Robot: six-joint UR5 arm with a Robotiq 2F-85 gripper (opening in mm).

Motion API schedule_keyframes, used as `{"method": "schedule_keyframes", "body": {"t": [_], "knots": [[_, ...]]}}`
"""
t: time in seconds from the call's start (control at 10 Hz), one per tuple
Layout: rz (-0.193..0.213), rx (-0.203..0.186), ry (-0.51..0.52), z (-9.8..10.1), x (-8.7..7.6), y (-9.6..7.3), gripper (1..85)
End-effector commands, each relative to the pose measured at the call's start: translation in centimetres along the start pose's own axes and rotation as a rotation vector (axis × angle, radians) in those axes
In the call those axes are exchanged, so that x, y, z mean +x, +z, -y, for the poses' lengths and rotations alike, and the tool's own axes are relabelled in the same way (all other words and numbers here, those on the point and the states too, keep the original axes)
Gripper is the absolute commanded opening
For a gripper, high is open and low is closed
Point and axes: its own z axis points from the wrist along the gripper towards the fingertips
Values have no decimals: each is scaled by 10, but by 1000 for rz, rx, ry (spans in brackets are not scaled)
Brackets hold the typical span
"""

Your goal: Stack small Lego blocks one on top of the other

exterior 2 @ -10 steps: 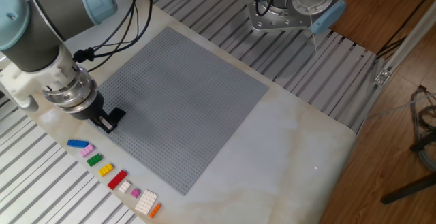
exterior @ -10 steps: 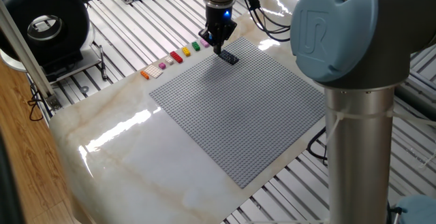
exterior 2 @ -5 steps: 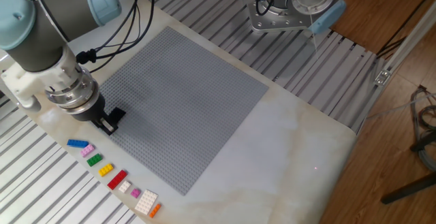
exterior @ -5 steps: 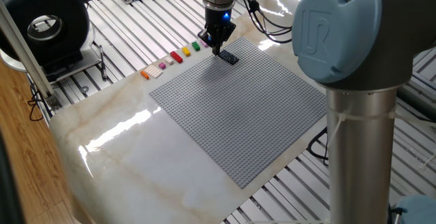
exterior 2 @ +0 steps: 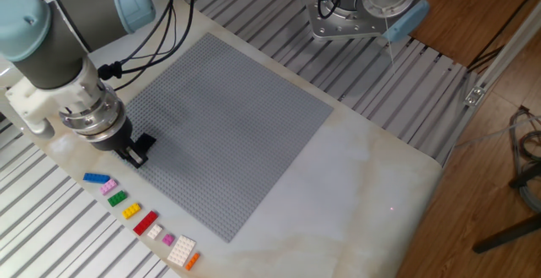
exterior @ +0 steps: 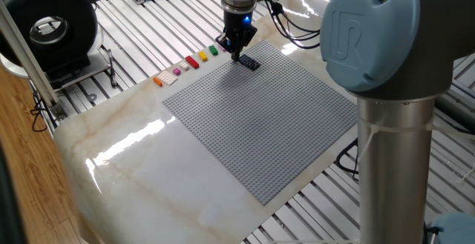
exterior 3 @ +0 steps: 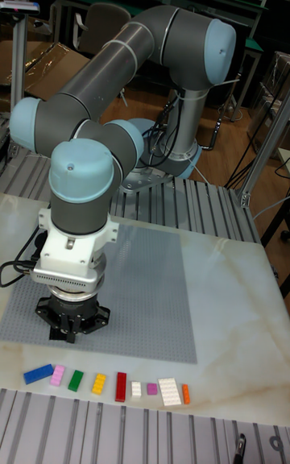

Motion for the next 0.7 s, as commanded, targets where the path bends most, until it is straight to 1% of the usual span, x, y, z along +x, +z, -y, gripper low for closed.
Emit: {"method": "schedule_keyframes", "body": {"t": [0.0, 0.4, 0.6], "knots": [[6, -14, 2, -1, 0, 0, 10], [5, -20, 11, -5, 1, 0, 10], [16, -19, -5, -2, 0, 2, 10]]}}
